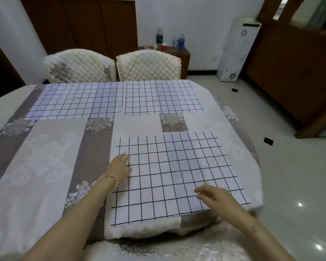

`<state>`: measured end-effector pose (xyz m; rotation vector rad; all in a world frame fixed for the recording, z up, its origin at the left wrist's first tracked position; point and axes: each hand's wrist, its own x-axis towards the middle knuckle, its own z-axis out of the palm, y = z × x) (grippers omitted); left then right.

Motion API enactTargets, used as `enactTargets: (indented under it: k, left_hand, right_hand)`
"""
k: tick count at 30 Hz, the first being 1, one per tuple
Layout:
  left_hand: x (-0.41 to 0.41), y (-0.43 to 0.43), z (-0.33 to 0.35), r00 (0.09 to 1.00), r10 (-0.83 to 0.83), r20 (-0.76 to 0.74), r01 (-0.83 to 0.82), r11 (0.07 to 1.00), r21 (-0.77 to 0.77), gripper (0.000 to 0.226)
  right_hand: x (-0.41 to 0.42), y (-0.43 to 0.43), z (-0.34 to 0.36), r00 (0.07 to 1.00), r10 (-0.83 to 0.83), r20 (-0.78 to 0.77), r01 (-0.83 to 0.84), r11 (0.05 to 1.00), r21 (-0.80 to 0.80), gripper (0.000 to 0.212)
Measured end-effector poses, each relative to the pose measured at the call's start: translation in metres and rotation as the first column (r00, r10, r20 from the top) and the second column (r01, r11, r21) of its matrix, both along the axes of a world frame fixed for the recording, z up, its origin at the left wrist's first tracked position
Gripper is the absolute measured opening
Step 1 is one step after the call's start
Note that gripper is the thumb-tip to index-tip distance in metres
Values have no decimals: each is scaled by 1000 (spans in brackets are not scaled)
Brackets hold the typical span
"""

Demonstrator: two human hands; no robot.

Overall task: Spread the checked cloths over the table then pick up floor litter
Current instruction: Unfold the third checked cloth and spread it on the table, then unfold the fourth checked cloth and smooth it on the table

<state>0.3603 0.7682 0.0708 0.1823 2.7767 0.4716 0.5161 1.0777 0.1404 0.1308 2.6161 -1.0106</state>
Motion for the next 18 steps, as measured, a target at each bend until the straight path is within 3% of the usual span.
enactTargets:
  k: [4,8,10,12,15,18]
  left_hand:
    - [46,-17,36,985,164,-47,-145,951,272,38]
    - [129,-44,68,905,420,-69,-332,797,505,16]
    - [181,-54,75,824,561,-78,-413,689,596,9]
    - [235,-59,73,727,681,-87,-477,592,650,10]
    - [313,-56,57,571,806,-153,-542,510,668,11]
    - [386,-39,26,427,904,-31,-634,323,703,19]
  right_hand:
    - [38,-45,31,995,24,-92,-39,984,-172,14]
    - [73,-96,41,958,238,-162,-271,936,-226,14]
    - [87,-110,37,925,315,-214,-361,904,-230,10]
    - [100,-115,38,887,352,-298,-420,885,-203,21]
    - [123,-117,41,860,348,-373,-471,822,-320,13]
    - [152,-118,28,745,485,-459,-634,729,-259,15]
